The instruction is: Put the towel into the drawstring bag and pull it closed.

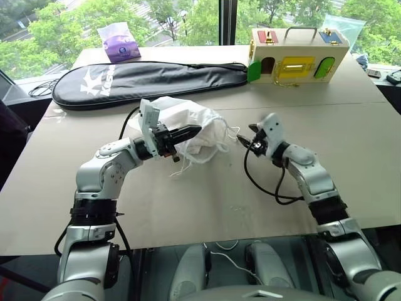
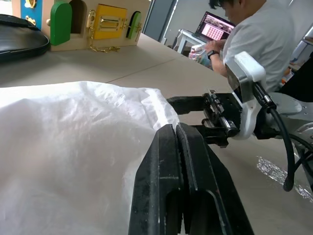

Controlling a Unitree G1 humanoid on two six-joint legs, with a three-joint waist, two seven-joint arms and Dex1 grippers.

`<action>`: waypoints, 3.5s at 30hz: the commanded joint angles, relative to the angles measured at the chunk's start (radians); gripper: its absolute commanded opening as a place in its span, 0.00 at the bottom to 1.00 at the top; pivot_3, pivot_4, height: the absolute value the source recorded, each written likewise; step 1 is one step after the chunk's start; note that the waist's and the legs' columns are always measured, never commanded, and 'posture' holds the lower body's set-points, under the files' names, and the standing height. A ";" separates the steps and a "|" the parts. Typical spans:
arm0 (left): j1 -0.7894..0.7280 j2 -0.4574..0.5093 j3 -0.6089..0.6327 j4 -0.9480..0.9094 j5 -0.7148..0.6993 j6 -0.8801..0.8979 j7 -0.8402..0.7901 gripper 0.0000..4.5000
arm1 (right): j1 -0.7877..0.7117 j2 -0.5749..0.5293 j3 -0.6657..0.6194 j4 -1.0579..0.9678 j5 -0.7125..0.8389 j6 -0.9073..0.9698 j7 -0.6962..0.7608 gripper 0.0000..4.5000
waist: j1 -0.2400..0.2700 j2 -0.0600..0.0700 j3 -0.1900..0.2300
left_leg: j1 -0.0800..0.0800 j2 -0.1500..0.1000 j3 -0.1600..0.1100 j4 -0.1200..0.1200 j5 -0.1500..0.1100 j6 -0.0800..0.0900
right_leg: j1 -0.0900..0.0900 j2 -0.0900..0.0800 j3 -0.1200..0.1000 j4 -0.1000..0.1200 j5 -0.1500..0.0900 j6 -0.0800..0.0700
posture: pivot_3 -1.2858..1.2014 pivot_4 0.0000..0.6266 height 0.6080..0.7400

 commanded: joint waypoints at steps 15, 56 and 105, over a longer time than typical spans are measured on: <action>-0.012 0.019 0.025 -0.052 -0.008 0.021 0.027 0.00 | -0.146 0.194 -0.170 0.288 0.125 -0.010 -0.066 0.18 | -0.011 0.000 0.000 | 0.000 0.000 -0.001 0.000 0.000 0.000 | 0.000 -0.001 -0.001 0.001 0.000 0.000 | 0.52 0.24 1.00; 0.245 0.020 -0.056 -0.156 0.168 -0.134 0.035 0.60 | 0.209 0.094 -0.240 -0.577 0.052 0.467 -0.458 0.00 | 0.009 0.000 0.000 | -0.001 0.000 0.001 0.000 0.000 0.000 | -0.002 -0.003 0.001 0.001 0.000 0.000 | 0.52 0.24 1.00; -0.390 -0.009 0.040 0.238 0.802 -0.898 0.935 0.01 | -0.170 -0.171 -0.300 -0.495 -0.206 -0.038 -0.584 0.00 | 0.012 0.001 0.000 | -0.001 -0.003 0.001 -0.001 0.000 0.000 | -0.001 -0.002 -0.001 0.000 0.000 0.001 | 0.52 0.24 1.00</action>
